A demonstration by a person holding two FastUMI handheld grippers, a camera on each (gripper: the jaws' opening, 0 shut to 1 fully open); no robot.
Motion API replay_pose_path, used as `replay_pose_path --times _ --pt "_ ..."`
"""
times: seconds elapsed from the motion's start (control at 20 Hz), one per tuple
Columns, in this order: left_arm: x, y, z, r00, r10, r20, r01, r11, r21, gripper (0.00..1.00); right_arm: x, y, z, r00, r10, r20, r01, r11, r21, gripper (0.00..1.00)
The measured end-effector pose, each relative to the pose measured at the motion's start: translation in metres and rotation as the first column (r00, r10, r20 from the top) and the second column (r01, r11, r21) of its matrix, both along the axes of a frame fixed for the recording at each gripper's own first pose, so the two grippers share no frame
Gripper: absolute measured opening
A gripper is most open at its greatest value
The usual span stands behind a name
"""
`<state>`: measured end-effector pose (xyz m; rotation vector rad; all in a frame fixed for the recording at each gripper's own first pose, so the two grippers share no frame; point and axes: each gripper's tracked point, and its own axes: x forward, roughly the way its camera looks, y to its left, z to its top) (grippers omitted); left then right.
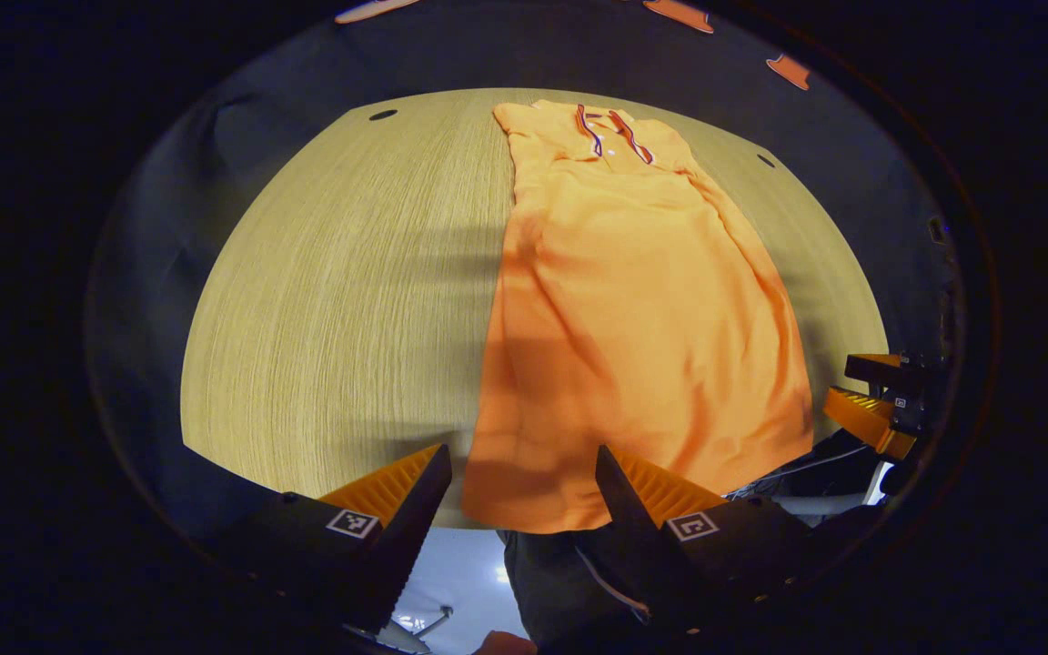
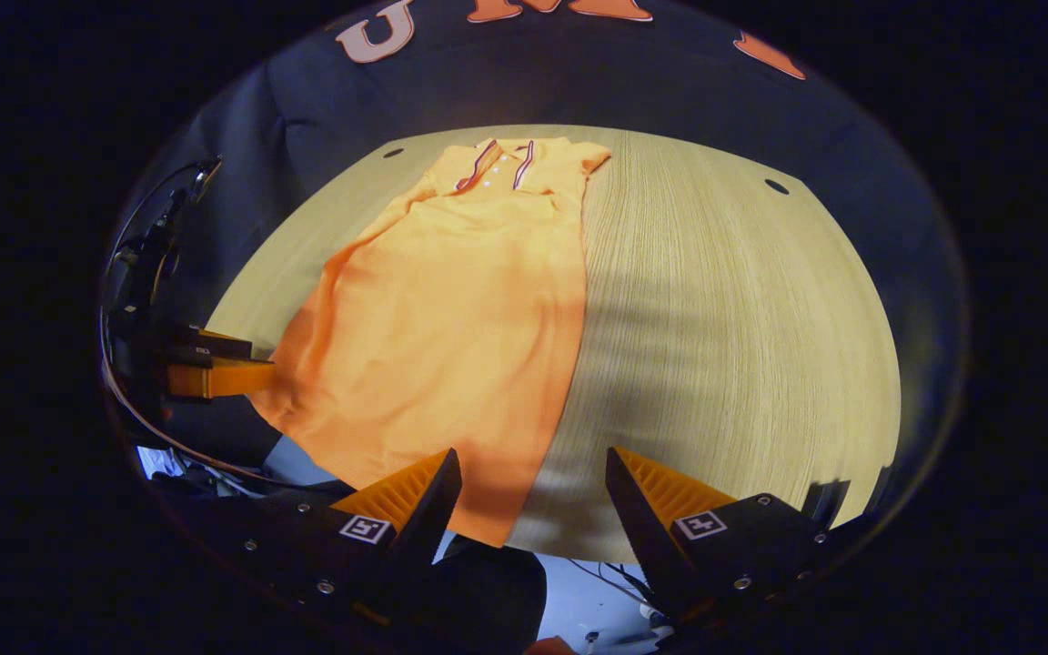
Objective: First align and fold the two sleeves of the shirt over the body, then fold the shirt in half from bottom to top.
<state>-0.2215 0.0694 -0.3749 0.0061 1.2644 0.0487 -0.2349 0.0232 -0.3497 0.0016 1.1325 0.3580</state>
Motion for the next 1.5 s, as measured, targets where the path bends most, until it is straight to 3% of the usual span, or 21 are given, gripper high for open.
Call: replay_pose_path --times 0.3,0.5,0.55,0.65,0.7,0.75,0.8,0.9,0.95,1.0,1.05,1.5 --pt "-0.011 -0.002 -0.022 0.997 -0.02 -0.069 0.021 1.0 0.009 0.99 -0.031 0.019 -0.023 0.992 0.069 -0.103 -0.071 0.997 -0.012 0.97" --pt "-0.006 -0.004 -0.024 0.997 -0.038 -0.07 0.04 0.999 0.028 0.96 -0.033 0.021 -0.026 0.992 0.09 -0.092 -0.098 0.991 -0.087 0.9" --pt "-0.005 -0.006 -0.024 0.997 -0.041 -0.071 0.043 0.999 0.028 0.98 -0.031 0.024 -0.025 0.991 0.1 -0.089 -0.109 0.989 -0.098 0.87" --pt "-0.004 -0.01 -0.02 0.998 -0.039 -0.052 0.041 0.999 0.027 0.96 -0.023 0.025 -0.025 0.996 0.051 -0.076 -0.058 0.995 -0.085 0.63" --pt "-0.001 -0.015 -0.025 0.999 -0.039 -0.036 0.039 0.999 0.022 0.82 -0.02 0.022 -0.024 0.997 0.002 -0.077 -0.007 0.998 -0.07 0.43" --pt "0.002 -0.02 -0.025 0.999 -0.029 -0.015 0.029 0.999 0.02 0.74 -0.021 0.022 -0.027 0.994 -0.028 -0.108 0.024 0.999 -0.043 0.3" --pt "0.007 -0.025 -0.026 1.0 -0.01 0.002 0.01 1.0 0.015 0.44 -0.019 0.024 -0.027 0.991 -0.035 -0.13 0.033 0.999 -0.019 0.16" --pt "0.008 -0.03 -0.027 1.0 -0.027 0.016 0.027 0.999 0.031 0.12 -0.016 0.022 -0.027 0.984 -0.08 -0.16 0.082 0.997 0.007 0.18" --pt "0.008 -0.031 -0.025 0.999 -0.042 0.021 0.041 0.999 0.032 0.12 -0.017 0.02 -0.025 0.978 -0.109 -0.176 0.114 0.993 0.021 0.18" --pt "0.013 -0.034 -0.025 0.999 -0.026 0.044 0.026 1.0 0.018 0.11 -0.016 0.024 -0.028 0.977 -0.095 -0.191 0.102 0.994 0.031 0.05" --pt "0.009 -0.034 -0.024 0.999 -0.03 0.028 0.03 1.0 0.0 0.01 -0.016 0.024 -0.028 0.978 -0.087 -0.188 0.094 0.995 0.031 0.05" --pt "0.031 -0.038 -0.006 0.998 -0.017 0.055 0.021 0.997 -0.072 0.01 0.008 0.026 -0.002 0.988 -0.08 -0.129 0.092 0.992 0.09 0.05"
